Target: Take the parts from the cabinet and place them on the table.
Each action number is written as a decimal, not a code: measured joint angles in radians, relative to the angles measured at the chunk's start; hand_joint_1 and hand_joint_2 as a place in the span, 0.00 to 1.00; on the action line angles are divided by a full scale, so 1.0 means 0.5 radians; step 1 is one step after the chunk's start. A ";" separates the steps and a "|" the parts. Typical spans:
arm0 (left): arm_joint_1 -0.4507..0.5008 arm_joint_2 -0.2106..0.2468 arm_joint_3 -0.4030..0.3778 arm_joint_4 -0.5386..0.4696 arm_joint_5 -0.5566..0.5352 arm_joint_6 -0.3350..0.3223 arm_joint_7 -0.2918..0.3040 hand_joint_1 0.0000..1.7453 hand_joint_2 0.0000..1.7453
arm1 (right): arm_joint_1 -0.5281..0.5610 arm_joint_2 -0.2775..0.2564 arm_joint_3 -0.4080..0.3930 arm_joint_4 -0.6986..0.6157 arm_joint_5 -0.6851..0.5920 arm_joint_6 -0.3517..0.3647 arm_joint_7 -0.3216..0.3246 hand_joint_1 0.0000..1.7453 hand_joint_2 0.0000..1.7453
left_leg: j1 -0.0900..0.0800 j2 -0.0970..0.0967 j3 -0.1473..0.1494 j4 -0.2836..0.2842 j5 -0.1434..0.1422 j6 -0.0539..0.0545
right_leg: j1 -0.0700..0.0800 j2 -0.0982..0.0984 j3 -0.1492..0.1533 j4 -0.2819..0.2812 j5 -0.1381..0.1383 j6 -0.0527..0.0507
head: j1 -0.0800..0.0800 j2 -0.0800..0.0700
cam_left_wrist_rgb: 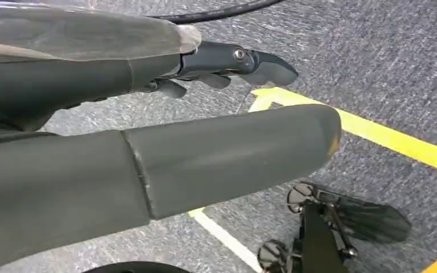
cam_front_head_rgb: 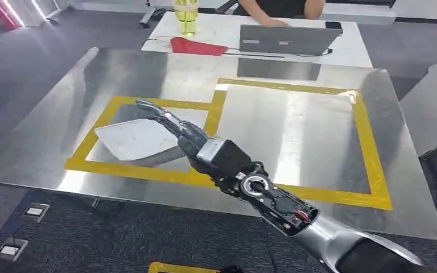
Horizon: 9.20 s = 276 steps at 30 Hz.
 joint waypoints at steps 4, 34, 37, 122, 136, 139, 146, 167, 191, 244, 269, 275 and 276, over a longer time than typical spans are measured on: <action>-0.002 0.012 0.000 -0.004 0.013 0.016 0.005 0.00 0.00 | 0.066 -0.045 -0.019 -0.158 0.024 0.050 -0.011 0.00 0.00 | 0.014 0.022 0.003 0.063 -0.056 -0.059 | -0.014 -0.041 0.274 -0.569 0.243 0.034 | 0.017 0.000; -0.020 -0.017 -0.001 -0.003 -0.038 0.011 0.005 0.00 0.00 | 0.157 -0.135 -0.045 -0.461 0.072 0.131 0.001 0.00 0.00 | -0.014 0.108 -0.054 0.083 -0.009 0.004 | 0.002 -0.037 0.301 -0.408 0.143 -0.007 | 0.020 0.000; -0.022 -0.015 -0.001 -0.003 -0.042 0.011 0.005 0.00 0.00 | 0.156 -0.136 -0.045 -0.480 0.093 0.135 0.004 0.00 0.00 | -0.026 0.129 -0.058 0.096 -0.001 -0.020 | 0.017 -0.082 0.378 -0.595 0.186 -0.045 | 0.022 0.000; -0.026 -0.033 -0.002 -0.002 -0.178 -0.031 0.031 0.00 0.00 | 0.292 -0.209 -0.143 -0.621 0.130 0.131 0.069 0.00 0.00 | -0.020 -0.004 0.030 0.043 -0.046 0.014 | 0.033 0.121 0.280 -0.588 0.270 -0.067 | -0.040 0.000; -0.018 -0.035 -0.002 -0.002 -0.169 -0.030 0.060 0.00 0.00 | 0.298 -0.222 -0.146 -0.624 0.130 0.143 0.069 0.00 0.00 | -0.035 0.199 0.038 0.035 -0.046 -0.026 | 0.054 -0.083 0.335 -0.635 0.253 -0.110 | 0.027 0.000; -0.023 -0.037 -0.002 -0.002 -0.177 -0.031 0.072 0.00 0.00 | 0.296 -0.221 -0.146 -0.623 0.130 0.146 0.067 0.00 0.00 | -0.031 0.100 -0.008 0.171 -0.158 -0.056 | 0.023 -0.036 0.353 -0.665 0.280 -0.139 | 0.010 0.000; -0.009 -0.034 -0.002 -0.002 -0.169 -0.029 0.076 0.00 0.00 | 0.326 -0.222 -0.143 -0.605 0.130 0.146 0.069 0.00 0.00 | -0.023 0.007 -0.173 0.463 -0.180 -0.053 | 0.029 0.099 0.333 -0.654 0.292 -0.148 | -0.044 0.000; -0.016 -0.043 -0.002 -0.002 -0.211 -0.042 0.071 0.00 0.00 | 0.352 -0.255 -0.148 -0.609 0.143 0.113 0.105 0.00 0.00 | -0.030 0.162 0.049 0.022 -0.046 -0.033 | 0.034 -0.086 0.344 -0.642 0.251 -0.087 | 0.020 0.000; -0.011 -0.051 -0.002 -0.002 -0.229 -0.044 0.077 0.00 0.00 | 0.420 -0.360 -0.333 -0.546 0.145 -0.082 0.259 0.00 0.00 | -0.014 0.062 0.022 0.020 -0.031 0.026 | 0.004 0.000 -0.017 0.068 -0.054 -0.026 | 0.011 0.000; 0.000 -0.015 -0.002 -0.002 -0.295 -0.120 0.049 0.00 0.00 | 0.676 -0.459 -0.939 2.393 0.066 -0.223 1.228 0.00 0.00 | -0.029 -0.059 0.060 0.131 -0.116 -0.011 | 0.023 0.118 0.328 -0.632 0.269 -0.121 | -0.049 0.000; -0.013 -0.012 -0.002 -0.002 -0.361 -0.119 0.077 0.00 0.00 | 0.730 -0.426 -0.938 2.484 0.030 -0.217 1.218 0.00 0.00 | -0.025 0.014 -0.173 0.669 -0.462 -0.070 | 0.007 0.010 0.338 -0.625 0.235 -0.113 | -0.035 0.000; -0.006 -0.009 -0.002 -0.002 -0.364 -0.119 0.082 0.00 0.00 | 0.731 -0.417 -0.938 2.490 0.031 -0.227 1.228 0.00 0.00 | -0.028 -0.064 0.049 0.118 -0.093 -0.018 | 0.008 0.119 0.352 -0.624 0.234 -0.111 | -0.048 0.000; -0.008 -0.005 -0.002 -0.002 -0.364 -0.119 0.082 0.00 0.00 | 0.728 -0.410 -0.938 2.490 0.032 -0.227 1.228 0.00 0.00 | -0.035 -0.092 0.067 0.047 -0.099 -0.013 | 0.025 0.130 0.345 -0.609 0.229 -0.101 | -0.055 0.000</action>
